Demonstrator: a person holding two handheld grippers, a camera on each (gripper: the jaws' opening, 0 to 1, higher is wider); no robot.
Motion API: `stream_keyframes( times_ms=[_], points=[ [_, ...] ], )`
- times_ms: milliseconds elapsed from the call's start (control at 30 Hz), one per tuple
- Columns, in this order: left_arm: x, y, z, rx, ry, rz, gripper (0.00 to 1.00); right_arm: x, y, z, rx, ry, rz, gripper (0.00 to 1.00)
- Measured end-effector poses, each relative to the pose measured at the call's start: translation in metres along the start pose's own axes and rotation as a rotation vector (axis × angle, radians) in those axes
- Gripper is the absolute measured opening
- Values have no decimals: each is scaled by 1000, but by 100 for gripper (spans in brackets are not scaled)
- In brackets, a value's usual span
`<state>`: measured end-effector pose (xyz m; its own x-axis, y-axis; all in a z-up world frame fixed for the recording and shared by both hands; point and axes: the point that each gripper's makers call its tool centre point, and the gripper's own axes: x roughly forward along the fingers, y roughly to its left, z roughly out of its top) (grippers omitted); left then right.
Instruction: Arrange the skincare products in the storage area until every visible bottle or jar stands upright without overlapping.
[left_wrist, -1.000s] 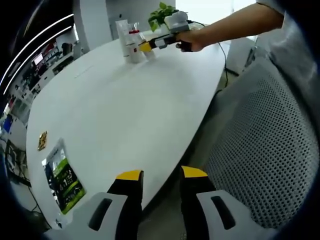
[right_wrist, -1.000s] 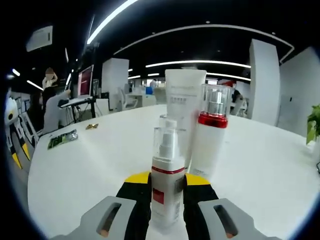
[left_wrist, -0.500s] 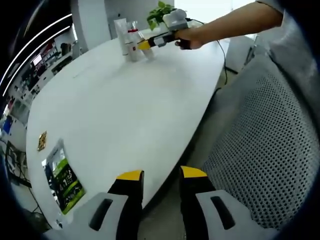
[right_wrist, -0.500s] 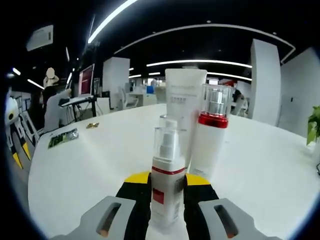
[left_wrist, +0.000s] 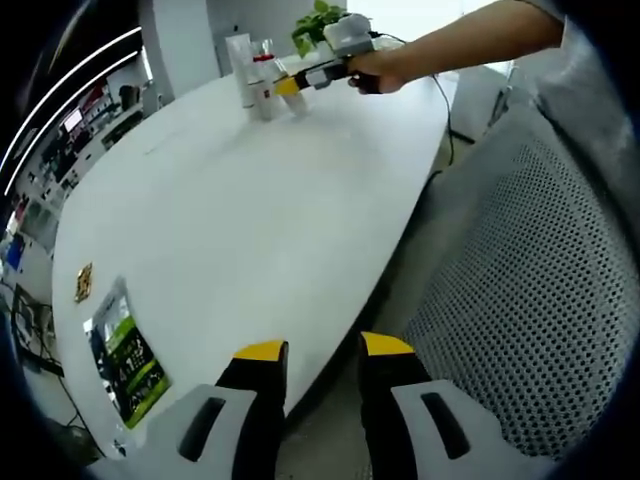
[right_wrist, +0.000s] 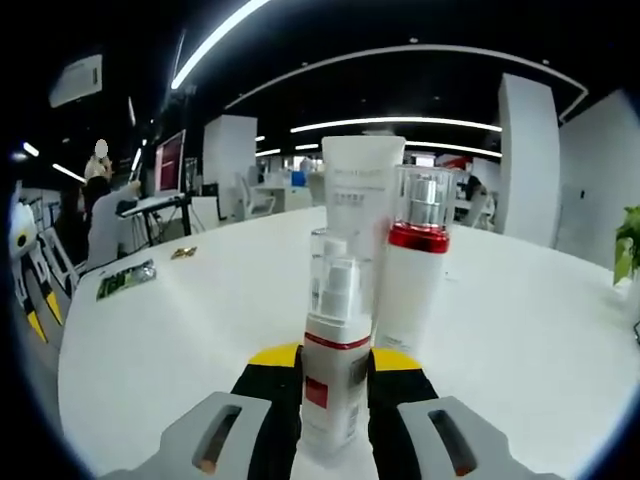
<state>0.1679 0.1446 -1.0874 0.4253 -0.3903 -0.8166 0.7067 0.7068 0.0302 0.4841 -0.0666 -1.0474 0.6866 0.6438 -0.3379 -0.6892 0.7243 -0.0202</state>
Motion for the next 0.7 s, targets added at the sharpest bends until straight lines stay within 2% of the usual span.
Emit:
stream_keyframes(
  times_ms=[367,467,567,700],
  points=[
    [-1,2,0,0,0,10,23,0,-5,-2,-2,26,-4,18],
    [0,2,0,3,2,11,23,-1,-3,-11,-19,74,1,17],
    [-1,2,0,1,2,12,23,-5,1,-10,-3,50,2,17],
    [0,1,-1,4,6,7,23,-6,1,-13,7,53,0,17]
  ],
)
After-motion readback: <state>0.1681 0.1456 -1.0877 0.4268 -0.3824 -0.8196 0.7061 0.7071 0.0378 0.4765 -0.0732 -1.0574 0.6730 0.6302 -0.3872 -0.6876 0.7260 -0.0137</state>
